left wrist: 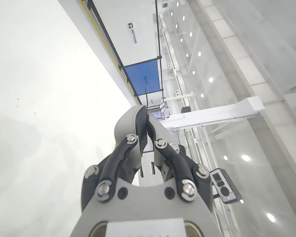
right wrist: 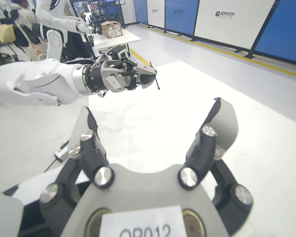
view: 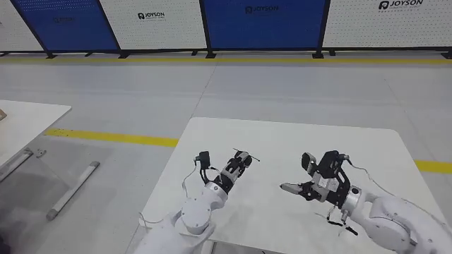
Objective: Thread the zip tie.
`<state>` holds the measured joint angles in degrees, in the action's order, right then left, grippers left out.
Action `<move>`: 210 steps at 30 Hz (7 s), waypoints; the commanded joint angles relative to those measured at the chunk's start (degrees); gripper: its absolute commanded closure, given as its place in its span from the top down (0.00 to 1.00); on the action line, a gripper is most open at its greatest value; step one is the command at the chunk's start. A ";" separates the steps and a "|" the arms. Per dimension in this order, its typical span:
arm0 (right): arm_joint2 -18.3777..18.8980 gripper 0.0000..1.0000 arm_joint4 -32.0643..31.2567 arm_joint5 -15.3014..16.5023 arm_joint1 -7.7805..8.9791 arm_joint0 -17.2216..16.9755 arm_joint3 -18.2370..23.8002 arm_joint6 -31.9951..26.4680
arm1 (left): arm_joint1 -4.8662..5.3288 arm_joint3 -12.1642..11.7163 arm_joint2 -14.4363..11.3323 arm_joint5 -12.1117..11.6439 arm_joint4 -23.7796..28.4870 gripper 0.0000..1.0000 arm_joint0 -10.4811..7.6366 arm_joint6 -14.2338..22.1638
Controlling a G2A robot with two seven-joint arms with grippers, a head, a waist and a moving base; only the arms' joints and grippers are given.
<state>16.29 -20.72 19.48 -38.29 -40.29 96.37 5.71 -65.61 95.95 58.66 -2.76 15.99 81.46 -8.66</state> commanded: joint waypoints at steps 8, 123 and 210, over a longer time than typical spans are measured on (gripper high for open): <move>0.49 1.00 9.61 0.00 -0.12 -0.53 -0.70 -4.50 | -0.71 -0.99 -2.85 -0.56 -9.03 0.00 0.14 -5.37; 13.49 1.00 0.36 -2.44 6.57 -8.05 -2.64 -8.72 | -1.84 -2.34 4.71 4.56 -13.36 0.00 1.28 2.99; 13.86 1.00 -0.22 -2.29 6.54 -8.26 -2.31 -9.09 | -3.90 -3.66 2.01 6.80 -20.42 0.00 1.38 8.79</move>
<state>29.91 -20.56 17.07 -31.73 -48.43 93.86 -3.10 -69.50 92.29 60.66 4.04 -4.43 82.84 0.13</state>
